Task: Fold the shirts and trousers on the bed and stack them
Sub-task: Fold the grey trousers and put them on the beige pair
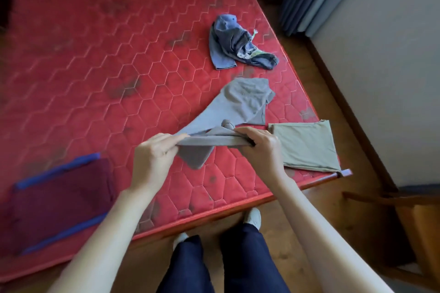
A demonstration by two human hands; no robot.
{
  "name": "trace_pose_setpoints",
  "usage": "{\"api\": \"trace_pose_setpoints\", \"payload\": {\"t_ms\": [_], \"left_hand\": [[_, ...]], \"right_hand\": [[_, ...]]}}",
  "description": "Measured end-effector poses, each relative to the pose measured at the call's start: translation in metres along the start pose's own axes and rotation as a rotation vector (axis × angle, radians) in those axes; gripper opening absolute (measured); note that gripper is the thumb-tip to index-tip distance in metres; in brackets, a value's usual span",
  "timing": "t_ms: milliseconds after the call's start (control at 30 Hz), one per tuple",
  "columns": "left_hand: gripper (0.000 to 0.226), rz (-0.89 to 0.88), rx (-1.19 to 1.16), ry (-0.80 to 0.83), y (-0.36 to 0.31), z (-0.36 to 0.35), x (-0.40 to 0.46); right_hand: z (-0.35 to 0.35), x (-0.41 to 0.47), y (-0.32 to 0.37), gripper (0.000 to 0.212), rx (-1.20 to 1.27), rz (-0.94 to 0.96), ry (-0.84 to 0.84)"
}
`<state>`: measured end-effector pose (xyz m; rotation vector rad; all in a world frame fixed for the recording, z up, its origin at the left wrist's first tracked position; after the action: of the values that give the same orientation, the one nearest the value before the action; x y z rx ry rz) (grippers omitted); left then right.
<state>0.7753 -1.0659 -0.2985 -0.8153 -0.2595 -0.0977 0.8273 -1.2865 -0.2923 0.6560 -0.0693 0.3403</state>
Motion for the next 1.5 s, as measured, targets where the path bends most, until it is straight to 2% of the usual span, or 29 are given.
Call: {"api": "trace_pose_setpoints", "payload": {"t_ms": [100,267,300,367,467,567,667,733,867,1067,1300,1433,1500], "left_hand": [[0.035,0.012,-0.053,-0.037,-0.029,0.038,0.003],[0.010,-0.001,-0.132,0.031,-0.057,0.075,0.013],[0.015,-0.005,-0.135,0.025,-0.060,0.080,0.017],[0.020,-0.014,-0.108,-0.009,-0.064,0.088,0.024],[0.010,0.002,-0.014,-0.036,-0.061,0.092,0.036],[0.005,0.122,0.105,0.039,-0.034,0.077,0.038],[0.012,0.279,0.212,0.114,0.000,0.051,0.032],[0.026,0.303,0.295,0.159,0.011,0.028,0.031],[0.046,0.236,0.411,0.243,0.013,-0.037,0.045],[0.062,0.226,0.489,0.497,0.066,-0.187,0.093],[0.075,0.211,0.532,0.577,0.167,-0.351,0.187],[0.080,0.188,0.532,0.586,0.210,-0.407,0.235],[0.083,0.232,0.490,0.571,0.228,-0.425,0.257]], "right_hand": [[0.023,0.002,0.034,0.026,0.029,-0.013,0.030],[0.057,0.011,0.065,0.027,0.041,0.077,0.089],[0.062,0.014,0.067,0.026,0.042,0.099,0.094],[0.068,0.018,0.070,0.024,0.076,0.157,0.098],[0.062,0.025,0.065,0.035,0.109,0.229,0.149],[0.038,0.035,0.041,0.039,0.070,0.230,0.229],[0.005,0.041,0.010,0.047,0.003,0.218,0.314],[-0.014,0.043,-0.013,0.054,-0.017,0.189,0.375],[-0.045,0.055,-0.073,0.063,-0.093,0.089,0.473],[-0.098,0.095,-0.200,0.074,-0.303,-0.087,0.578],[-0.166,0.172,-0.351,0.085,-0.395,-0.241,0.517],[-0.196,0.205,-0.402,0.088,-0.393,-0.256,0.490],[-0.205,0.217,-0.420,0.088,-0.385,-0.248,0.447]]}}
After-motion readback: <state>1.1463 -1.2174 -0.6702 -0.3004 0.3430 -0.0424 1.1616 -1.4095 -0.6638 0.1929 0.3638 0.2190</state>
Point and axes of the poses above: each hand's wrist, its own x-axis towards the middle knuckle, its own z-axis out of the back of the hand, y = z × x, the point moved 7 cm from there along x, towards the middle knuckle, and after that the axes turned 8 degrees about y, right-handed, at the moved point
